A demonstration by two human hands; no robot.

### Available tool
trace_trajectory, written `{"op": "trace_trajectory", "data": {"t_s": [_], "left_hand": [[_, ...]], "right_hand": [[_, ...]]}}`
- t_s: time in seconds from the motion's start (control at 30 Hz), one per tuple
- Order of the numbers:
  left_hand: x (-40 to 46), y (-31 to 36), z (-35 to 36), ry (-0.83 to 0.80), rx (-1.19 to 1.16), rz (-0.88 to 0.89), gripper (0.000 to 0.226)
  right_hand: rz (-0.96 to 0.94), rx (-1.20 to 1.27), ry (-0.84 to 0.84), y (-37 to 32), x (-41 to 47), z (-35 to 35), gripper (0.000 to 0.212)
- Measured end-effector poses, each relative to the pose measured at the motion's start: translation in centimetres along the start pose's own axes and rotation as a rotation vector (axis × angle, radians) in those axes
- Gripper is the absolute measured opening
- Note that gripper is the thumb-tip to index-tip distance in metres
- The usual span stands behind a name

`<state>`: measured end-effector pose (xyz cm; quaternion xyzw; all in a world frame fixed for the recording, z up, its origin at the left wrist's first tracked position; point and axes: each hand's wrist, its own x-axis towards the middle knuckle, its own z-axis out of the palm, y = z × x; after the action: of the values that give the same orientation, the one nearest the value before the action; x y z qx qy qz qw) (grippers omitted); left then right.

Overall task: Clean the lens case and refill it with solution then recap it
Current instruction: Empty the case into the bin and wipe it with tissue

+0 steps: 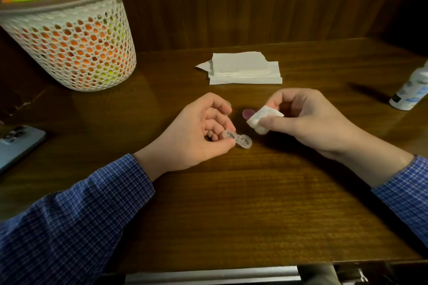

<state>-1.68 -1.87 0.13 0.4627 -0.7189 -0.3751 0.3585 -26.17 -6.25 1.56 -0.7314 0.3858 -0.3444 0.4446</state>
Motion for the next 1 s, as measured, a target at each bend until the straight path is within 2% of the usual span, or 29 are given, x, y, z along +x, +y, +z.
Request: {"op": "trace_trajectory", "data": {"t_s": [0.2, 0.3, 0.43, 0.57, 0.8, 1.0], "left_hand": [[0.0, -0.1, 0.0, -0.001, 0.0, 0.002, 0.049], [0.0, -0.1, 0.0, -0.002, -0.001, -0.003, 0.049], [0.0, -0.1, 0.0, -0.003, -0.003, -0.002, 0.049], [0.0, -0.1, 0.0, -0.003, -0.003, -0.004, 0.049], [0.0, -0.1, 0.0, -0.001, -0.018, -0.017, 0.049], [0.1, -0.1, 0.0, 0.005, -0.028, -0.014, 0.047]], "right_hand": [[-0.157, -0.219, 0.096, 0.1, -0.5, 0.7, 0.008], [-0.165, -0.3, 0.097, 0.0, -0.7, 0.9, 0.009], [-0.153, -0.285, 0.048, -0.3, -0.6, 0.8, 0.012], [-0.129, -0.313, 0.137, -0.2, -0.6, 0.8, 0.019], [-0.33, -0.49, 0.018, -0.5, -1.0, 1.5, 0.012], [-0.336, -0.592, -0.051, -0.2, -1.1, 2.1, 0.017]]}}
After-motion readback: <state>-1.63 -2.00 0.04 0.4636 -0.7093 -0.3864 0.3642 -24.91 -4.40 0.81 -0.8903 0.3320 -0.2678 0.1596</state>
